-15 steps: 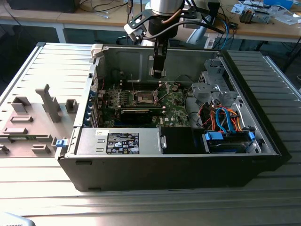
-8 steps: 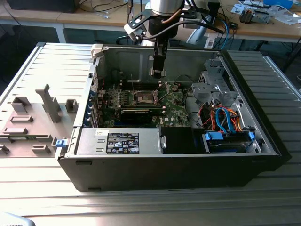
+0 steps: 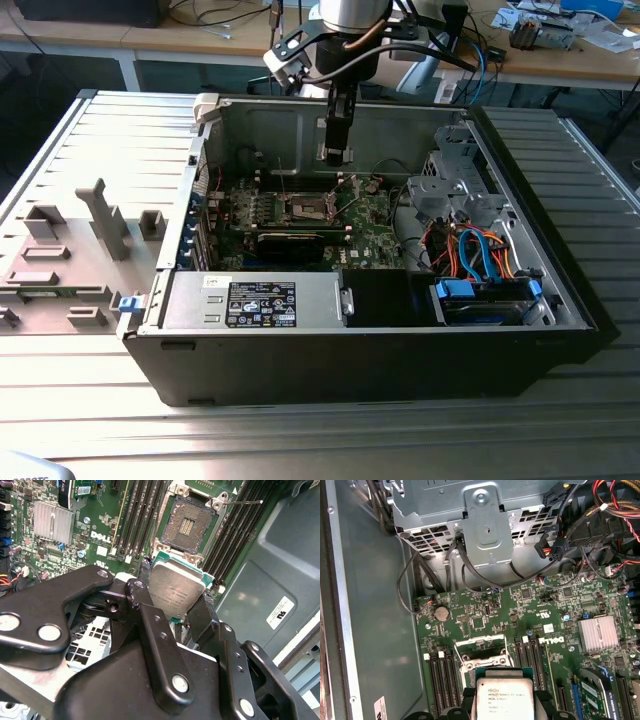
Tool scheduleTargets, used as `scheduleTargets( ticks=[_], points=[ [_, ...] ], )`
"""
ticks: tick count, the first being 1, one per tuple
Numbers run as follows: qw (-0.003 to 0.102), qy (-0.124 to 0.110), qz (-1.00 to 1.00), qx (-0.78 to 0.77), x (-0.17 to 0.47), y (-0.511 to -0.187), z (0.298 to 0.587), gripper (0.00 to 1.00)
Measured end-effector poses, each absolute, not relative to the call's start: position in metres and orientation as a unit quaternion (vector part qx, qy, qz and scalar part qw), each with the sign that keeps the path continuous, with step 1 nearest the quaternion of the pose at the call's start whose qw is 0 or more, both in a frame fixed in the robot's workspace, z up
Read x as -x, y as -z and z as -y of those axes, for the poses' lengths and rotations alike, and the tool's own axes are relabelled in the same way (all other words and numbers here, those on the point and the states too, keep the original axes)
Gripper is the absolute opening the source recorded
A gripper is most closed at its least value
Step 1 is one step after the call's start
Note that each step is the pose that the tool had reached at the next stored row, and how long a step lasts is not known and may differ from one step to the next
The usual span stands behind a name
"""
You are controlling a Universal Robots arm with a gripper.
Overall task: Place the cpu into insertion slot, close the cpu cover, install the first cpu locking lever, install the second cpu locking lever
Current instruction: 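Place the cpu into insertion slot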
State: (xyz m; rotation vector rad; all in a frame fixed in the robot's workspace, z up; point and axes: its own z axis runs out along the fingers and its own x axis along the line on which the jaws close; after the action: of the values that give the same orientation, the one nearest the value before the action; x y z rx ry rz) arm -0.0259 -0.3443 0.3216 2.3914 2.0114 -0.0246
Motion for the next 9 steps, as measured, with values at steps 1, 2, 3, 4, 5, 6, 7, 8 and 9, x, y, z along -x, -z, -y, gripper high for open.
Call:
scheduleTargets(
  ticks=[1, 2, 3, 4, 5, 6, 7, 8, 9],
  points=[
    [0.008, 0.008, -0.643, -0.766, 0.0259, -0.3216, 0.3443, 0.54],
    [0.008, 0.008, -0.643, -0.766, 0.0259, -0.3216, 0.3443, 0.54],
    [0.008, 0.008, -0.642, -0.766, 0.0259, -0.3216, 0.3443, 0.54],
    [0.008, 0.008, -0.642, -0.767, 0.0259, -0.3216, 0.3443, 0.54],
    [0.008, 0.008, -0.642, -0.767, 0.0259, -0.3216, 0.3443, 0.54],
    [0.008, 0.008, -0.641, -0.767, 0.0259, -0.3216, 0.3443, 0.54],
    [0.008, 0.008, -0.641, -0.767, 0.0259, -0.3216, 0.3443, 0.54],
    [0.008, 0.008, -0.641, -0.768, 0.0259, -0.3216, 0.3443, 0.54],
    [0.008, 0.008, -0.639, -0.769, 0.0259, -0.3216, 0.3443, 0.54]
  ],
)
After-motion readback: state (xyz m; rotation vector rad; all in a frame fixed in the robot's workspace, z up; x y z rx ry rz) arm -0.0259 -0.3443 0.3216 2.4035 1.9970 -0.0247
